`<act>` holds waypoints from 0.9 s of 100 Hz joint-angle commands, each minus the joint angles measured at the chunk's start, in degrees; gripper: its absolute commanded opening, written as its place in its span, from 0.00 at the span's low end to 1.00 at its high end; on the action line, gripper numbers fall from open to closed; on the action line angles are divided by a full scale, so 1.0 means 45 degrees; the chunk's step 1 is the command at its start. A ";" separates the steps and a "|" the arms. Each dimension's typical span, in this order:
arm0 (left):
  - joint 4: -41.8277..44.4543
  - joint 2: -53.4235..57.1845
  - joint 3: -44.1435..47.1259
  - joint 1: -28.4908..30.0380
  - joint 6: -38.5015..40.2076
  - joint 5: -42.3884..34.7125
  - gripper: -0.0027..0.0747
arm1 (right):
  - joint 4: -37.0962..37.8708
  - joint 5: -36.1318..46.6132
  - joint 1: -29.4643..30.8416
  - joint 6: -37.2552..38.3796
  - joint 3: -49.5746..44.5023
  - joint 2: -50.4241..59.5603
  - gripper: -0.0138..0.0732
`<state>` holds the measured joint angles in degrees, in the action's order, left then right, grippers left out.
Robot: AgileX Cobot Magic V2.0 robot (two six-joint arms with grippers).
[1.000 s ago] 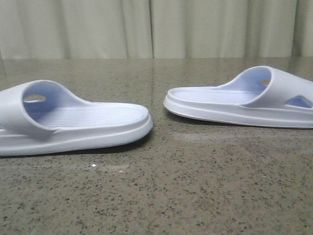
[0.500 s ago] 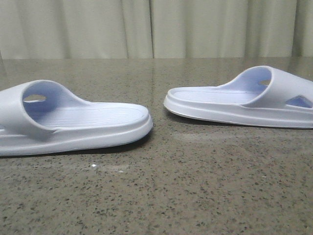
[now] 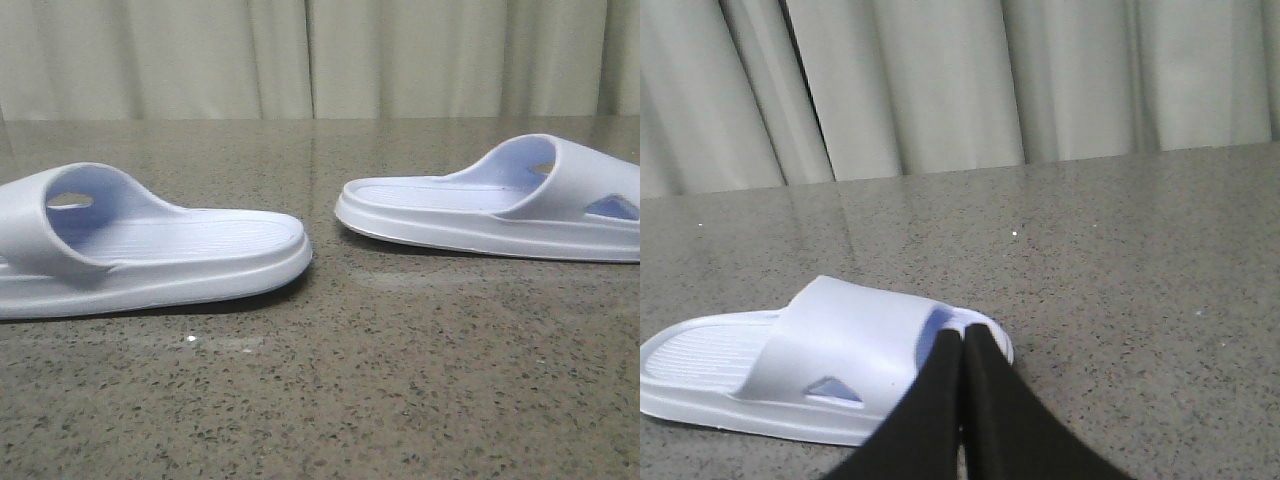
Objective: Insert blue slippers together front up
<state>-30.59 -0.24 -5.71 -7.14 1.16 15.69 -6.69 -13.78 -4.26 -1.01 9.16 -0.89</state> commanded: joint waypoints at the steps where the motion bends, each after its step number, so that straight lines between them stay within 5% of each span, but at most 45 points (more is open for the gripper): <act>1: -0.0361 -0.0784 -0.1342 -0.0089 0.0171 -0.0021 0.05 | -0.0175 0.0215 -0.0004 -0.0078 0.1240 -0.0873 0.06; 32: -0.0315 -0.4816 -0.4824 -0.0089 0.0167 0.2740 0.05 | -0.0425 -0.1483 -0.0004 0.1487 0.4182 -0.4343 0.07; 63: -0.0901 -0.6583 -0.5356 -0.0089 0.0167 0.2834 0.07 | -0.1571 -0.1801 -0.0004 0.1487 0.4662 -0.6157 0.09; 75: -0.1024 -0.6641 -0.5356 -0.0089 0.0167 0.2823 0.22 | -0.1777 -0.1630 -0.0004 0.1487 0.4662 -0.6267 0.21; 90: -0.1135 -0.6641 -0.5356 -0.0089 0.0167 0.2611 0.54 | -0.1802 -0.1199 -0.0004 0.1487 0.4662 -0.6267 0.49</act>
<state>-33.71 -29.47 -27.74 -7.14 1.31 31.46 -14.06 -24.82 -4.26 5.48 28.12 -28.45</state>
